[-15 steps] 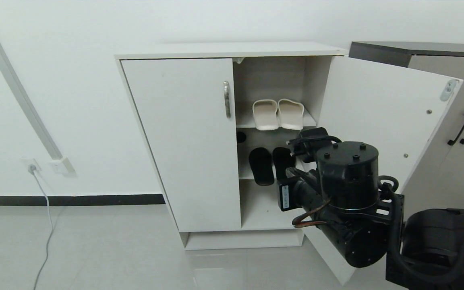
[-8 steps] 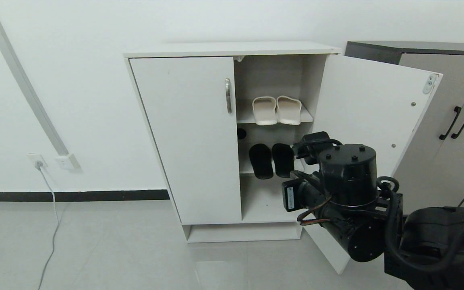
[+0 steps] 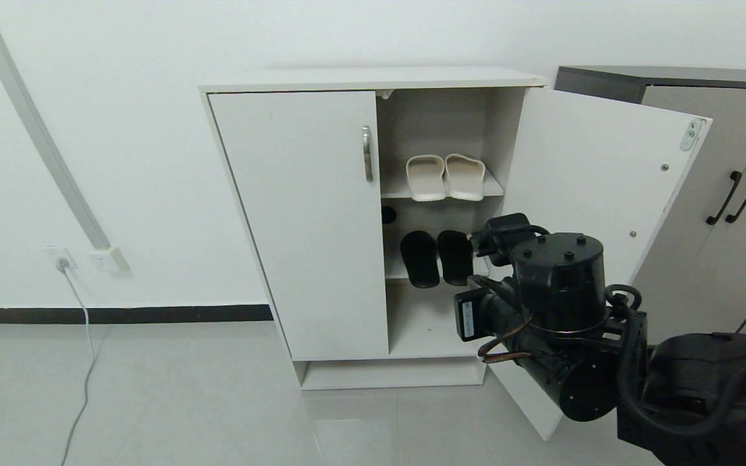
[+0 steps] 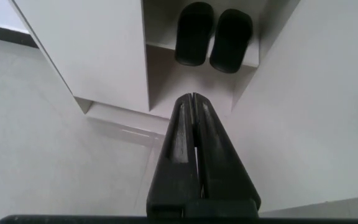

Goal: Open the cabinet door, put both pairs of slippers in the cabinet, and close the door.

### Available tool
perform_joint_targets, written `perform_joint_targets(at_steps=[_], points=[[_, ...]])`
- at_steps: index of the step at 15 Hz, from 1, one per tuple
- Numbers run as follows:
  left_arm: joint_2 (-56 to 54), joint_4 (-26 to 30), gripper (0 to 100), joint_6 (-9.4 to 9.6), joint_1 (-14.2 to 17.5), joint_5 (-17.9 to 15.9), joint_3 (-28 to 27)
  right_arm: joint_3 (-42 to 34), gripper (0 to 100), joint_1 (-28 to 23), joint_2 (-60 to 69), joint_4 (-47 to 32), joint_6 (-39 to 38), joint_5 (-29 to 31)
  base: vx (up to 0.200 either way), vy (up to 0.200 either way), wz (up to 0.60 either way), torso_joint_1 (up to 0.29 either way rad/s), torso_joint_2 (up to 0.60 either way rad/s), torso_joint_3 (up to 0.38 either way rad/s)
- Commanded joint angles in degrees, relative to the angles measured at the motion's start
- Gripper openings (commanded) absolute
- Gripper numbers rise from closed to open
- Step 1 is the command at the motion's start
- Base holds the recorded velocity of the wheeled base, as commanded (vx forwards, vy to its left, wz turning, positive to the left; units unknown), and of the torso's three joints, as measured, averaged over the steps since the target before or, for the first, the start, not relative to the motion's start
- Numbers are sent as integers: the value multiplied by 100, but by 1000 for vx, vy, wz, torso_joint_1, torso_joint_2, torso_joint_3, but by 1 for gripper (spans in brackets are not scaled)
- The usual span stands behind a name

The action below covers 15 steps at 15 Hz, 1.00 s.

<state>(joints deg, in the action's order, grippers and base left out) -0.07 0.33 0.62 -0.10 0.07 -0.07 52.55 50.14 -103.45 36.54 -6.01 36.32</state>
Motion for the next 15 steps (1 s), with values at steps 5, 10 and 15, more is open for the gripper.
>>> perform_joint_targets(at_steps=[5, 10, 15], points=[[7, 2, 0, -1, 1, 1, 7, 0, 0, 5, -17, -6, 21, 7, 0, 0, 0, 0, 0, 0], [7, 2, 0, -1, 1, 1, -1, 0, 0, 5, -17, -6, 21, 7, 0, 0, 0, 14, -238, -264], [7, 2, 0, -1, 1, 1, -1, 0, 0, 5, -53, -15, 21, 7, 0, 0, 0, 73, -464, -358]])
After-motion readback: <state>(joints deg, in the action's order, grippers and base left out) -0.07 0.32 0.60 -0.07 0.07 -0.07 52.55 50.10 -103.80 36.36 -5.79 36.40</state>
